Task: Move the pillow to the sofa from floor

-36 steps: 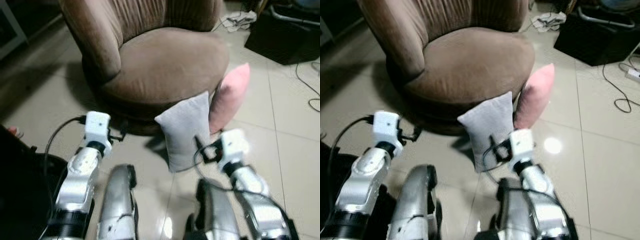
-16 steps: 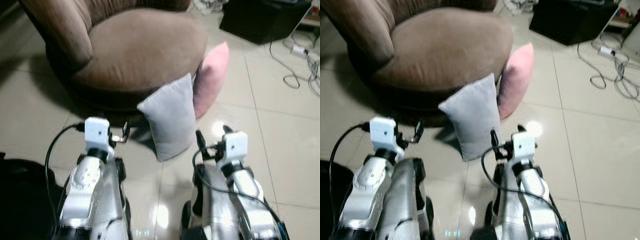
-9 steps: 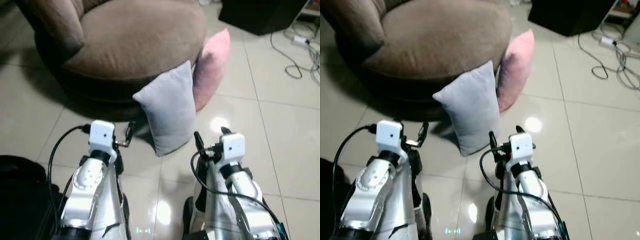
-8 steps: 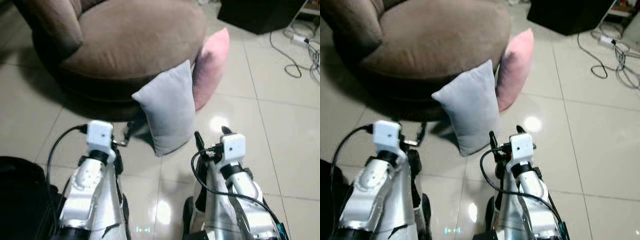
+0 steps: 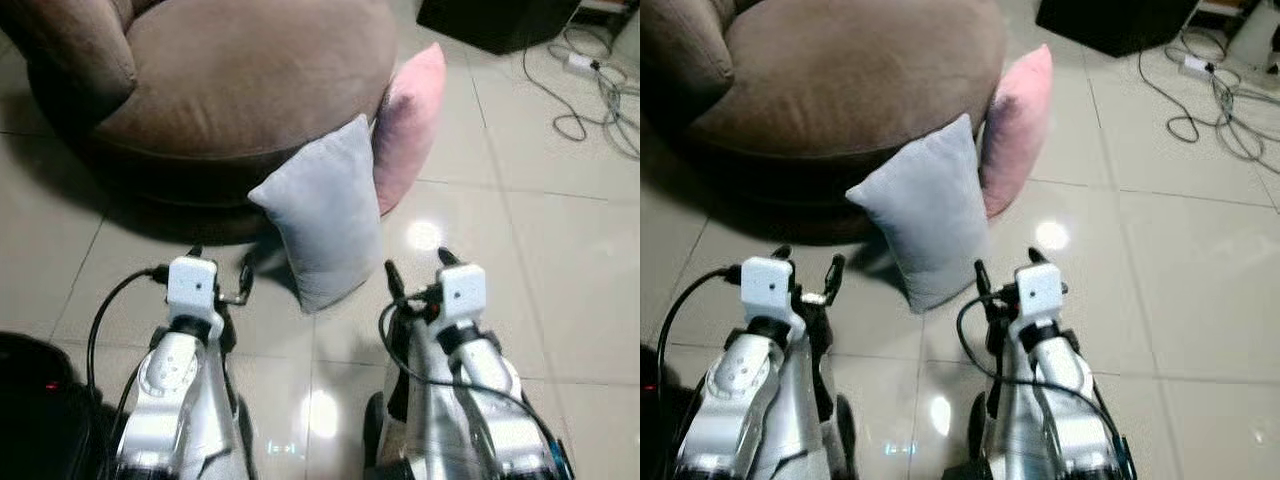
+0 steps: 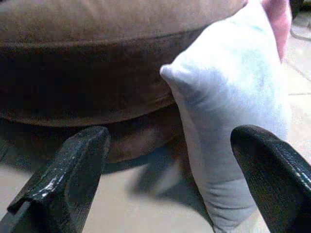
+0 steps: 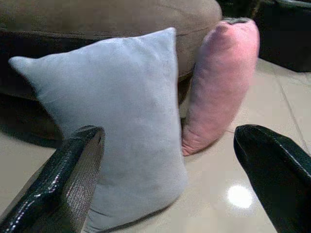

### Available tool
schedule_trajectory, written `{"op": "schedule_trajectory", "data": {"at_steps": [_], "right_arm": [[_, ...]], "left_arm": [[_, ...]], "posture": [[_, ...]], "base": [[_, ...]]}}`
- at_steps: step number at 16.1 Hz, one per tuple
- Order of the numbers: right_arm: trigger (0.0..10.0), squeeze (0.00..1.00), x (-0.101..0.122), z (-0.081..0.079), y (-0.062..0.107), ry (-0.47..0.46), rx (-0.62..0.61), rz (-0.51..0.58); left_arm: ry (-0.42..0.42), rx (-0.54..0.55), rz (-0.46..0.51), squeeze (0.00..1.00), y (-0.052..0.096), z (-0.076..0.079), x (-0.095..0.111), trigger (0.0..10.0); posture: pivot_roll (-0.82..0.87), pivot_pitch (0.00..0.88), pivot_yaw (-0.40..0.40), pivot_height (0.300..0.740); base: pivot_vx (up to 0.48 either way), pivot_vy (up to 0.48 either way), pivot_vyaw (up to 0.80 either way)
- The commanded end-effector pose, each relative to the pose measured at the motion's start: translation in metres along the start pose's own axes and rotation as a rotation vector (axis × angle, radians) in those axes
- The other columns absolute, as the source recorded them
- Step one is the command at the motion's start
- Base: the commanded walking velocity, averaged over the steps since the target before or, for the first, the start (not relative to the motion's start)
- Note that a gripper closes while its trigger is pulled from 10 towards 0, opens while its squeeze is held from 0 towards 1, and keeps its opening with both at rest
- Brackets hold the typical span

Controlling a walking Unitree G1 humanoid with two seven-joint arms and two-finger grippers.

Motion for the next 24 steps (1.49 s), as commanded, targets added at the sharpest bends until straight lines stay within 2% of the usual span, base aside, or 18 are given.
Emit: {"op": "schedule_trajectory", "data": {"at_steps": [1,5,9,12,16,18,19,21,24], "right_arm": [[10.0,0.0,-0.003,0.012,0.005,0.01,-0.04,-0.004],[10.0,0.0,-0.007,0.011,0.011,0.012,-0.038,-0.013],[10.0,0.0,-0.01,0.019,0.016,0.027,-0.053,-0.025],[10.0,0.0,-0.01,0.019,0.013,0.038,-0.042,-0.025],[10.0,0.0,-0.003,0.02,0.007,0.063,-0.028,0.016],[10.0,0.0,-0.003,0.02,0.008,0.063,-0.032,0.014],[10.0,0.0,-0.004,0.018,0.01,0.065,-0.03,0.012],[10.0,0.0,-0.004,0.014,0.013,0.066,-0.024,0.02],[10.0,0.0,-0.003,0.01,0.014,0.062,-0.024,0.027]], "left_arm": [[-0.013,-0.01,0.005,0.0,0.0,0.006,0.001,10.0],[-0.007,-0.022,-0.003,0.0,0.001,0.009,-0.002,10.0],[-0.008,0.01,-0.001,0.0,0.004,0.001,-0.003,10.0],[-0.02,0.013,-0.023,0.0,0.007,0.002,-0.008,10.0],[-0.148,-0.08,0.02,0.0,0.008,0.014,-0.006,10.0],[-0.168,-0.104,0.014,0.0,0.008,0.014,-0.006,10.0],[-0.204,-0.14,-0.013,0.0,0.007,0.017,-0.01,10.0],[-0.249,-0.174,-0.047,0.0,0.005,0.013,-0.018,10.0],[-0.325,-0.214,-0.107,0.0,0.001,-0.001,-0.028,10.0]], "posture": [[0.12,0.213,-0.1,0.42],[0.11,0.217,-0.095,0.42],[0.11,0.2,-0.098,0.42],[0.13,0.202,-0.108,0.42],[0.13,0.209,-0.126,0.42],[0.13,0.213,-0.124,0.42],[0.12,0.223,-0.116,0.42],[0.12,0.232,-0.106,0.42],[0.11,0.236,-0.084,0.42]], "base": [[0.48,0.0,0.0],[0.452,0.0,0.0],[0.441,0.0,0.0],[0.0,0.0,0.0],[0.0,0.0,0.0],[0.0,0.0,0.0],[0.0,0.0,0.0],[0.0,0.0,0.0],[0.0,0.0,0.0]]}}
Point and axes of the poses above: a point about 5 cm out from each wrist's last joint towards the gripper, its own y axis pointing back from the gripper into the wrist, its own x axis along the axis of the wrist's last joint, z = x × y, the point moved 2 cm from there along -y, pointing out of the wrist towards the gripper, and after that the axes turned 5 degrees about -y, right-handed, at the moved point
